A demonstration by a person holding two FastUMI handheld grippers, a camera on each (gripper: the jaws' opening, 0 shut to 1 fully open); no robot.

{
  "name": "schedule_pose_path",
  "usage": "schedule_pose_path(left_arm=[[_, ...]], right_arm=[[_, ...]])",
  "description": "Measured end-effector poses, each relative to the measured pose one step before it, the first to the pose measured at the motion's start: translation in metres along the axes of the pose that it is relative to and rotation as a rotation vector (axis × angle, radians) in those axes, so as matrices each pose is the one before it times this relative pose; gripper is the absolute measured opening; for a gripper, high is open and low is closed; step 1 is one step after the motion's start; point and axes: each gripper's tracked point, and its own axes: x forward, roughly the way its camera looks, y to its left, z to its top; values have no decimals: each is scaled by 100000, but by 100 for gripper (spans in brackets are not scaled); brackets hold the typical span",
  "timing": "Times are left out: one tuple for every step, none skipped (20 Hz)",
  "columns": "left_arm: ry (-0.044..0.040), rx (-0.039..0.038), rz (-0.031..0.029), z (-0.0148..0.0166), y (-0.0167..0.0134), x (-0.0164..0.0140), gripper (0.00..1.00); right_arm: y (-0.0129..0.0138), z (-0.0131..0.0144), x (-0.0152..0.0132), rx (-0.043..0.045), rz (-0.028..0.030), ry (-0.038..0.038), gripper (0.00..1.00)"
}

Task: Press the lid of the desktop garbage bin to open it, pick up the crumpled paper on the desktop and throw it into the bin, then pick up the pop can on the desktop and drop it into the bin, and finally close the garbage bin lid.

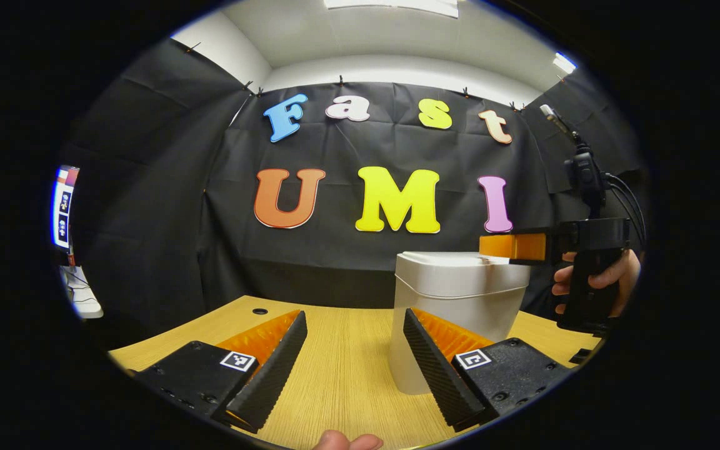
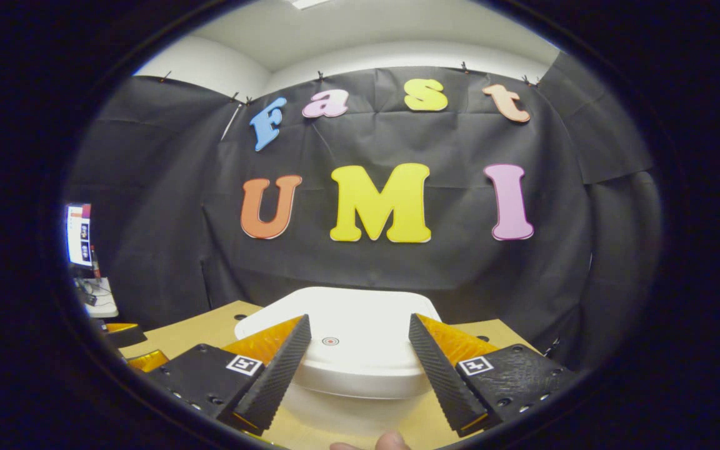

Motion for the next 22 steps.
schedule_pose_path(left_arm=[[-165, 278, -227, 82, -214, -105, 100], [-206, 270, -96, 177, -252, -90, 100], [-170, 266, 42, 29, -68, -9, 100], [-500, 245, 10, 141, -103, -38, 100], [-426, 44, -243, 120, -160, -40, 100], [-84, -91, -306, 49, -259, -42, 99], [-91, -161, -60, -98, -115, -15, 99], [-326, -38, -76, 172, -135, -135, 100], [-255, 33, -70, 128, -159, -39, 100], [-204, 158, -3, -41, -149, -20, 100], [-351, 304, 80, 73, -61, 55, 100], [71, 510, -52, -57, -134, 80, 99], [188, 791, -8, -39, -142, 144, 100], [173, 931, 498, -66, 5, -67, 99], [11, 841, 793, -116, 152, -77, 100], [122, 501, 400, -140, -47, 82, 99], [438, -206, -158, -182, -188, 191, 99], [910, -620, -354, -270, -95, -53, 100], [228, -559, -206, -72, -74, 5, 100], [94, -569, 150, -16, 10, 27, 100], [-42, -479, 435, 45, 117, 29, 100], [1, -231, 455, 8, 151, 56, 100]], right_arm=[[-373, 456, -1017, 1314, -133, -3534, 96], [-639, 370, -984, 273, -968, -3047, 95], [-750, -79, -1066, -541, -1339, -2348, 97], [-845, 208, -1104, -229, -1817, -2455, 97], [-996, -172, -1107, -59, -2408, -1551, 95], [-864, -400, -1040, 332, -1881, -463, 95], [-619, -603, -998, 491, -1440, -186, 95], [-637, -633, -905, 87, -1277, -183, 95], [-545, -779, -765, -219, -1073, 60, 95], [-360, -992, -653, -1241, -409, 840, 94], [-231, -1137, -513, -1745, -746, 1344, 95], [-277, -1129, -505, -2203, -759, 1338, 95], [176, -786, -591, -1404, 633, -15, 95], [250, -502, -427, -467, 933, -512, 95], [-117, -426, -107, 64, 33, -210, 95], [-145, -259, 5, -9, -475, -73, 95], [-136, -47, -3, 326, -222, -66, 95], [-130, 88, -50, 484, -430, -51, 95], [-1, 170, -42, 637, -108, -149, 95], [-91, 216, -3, 880, -426, 141, 95], [12, 86, 36, 565, -40, -199, 95], [-157, 133, -4, -28, -740, -186, 95]])
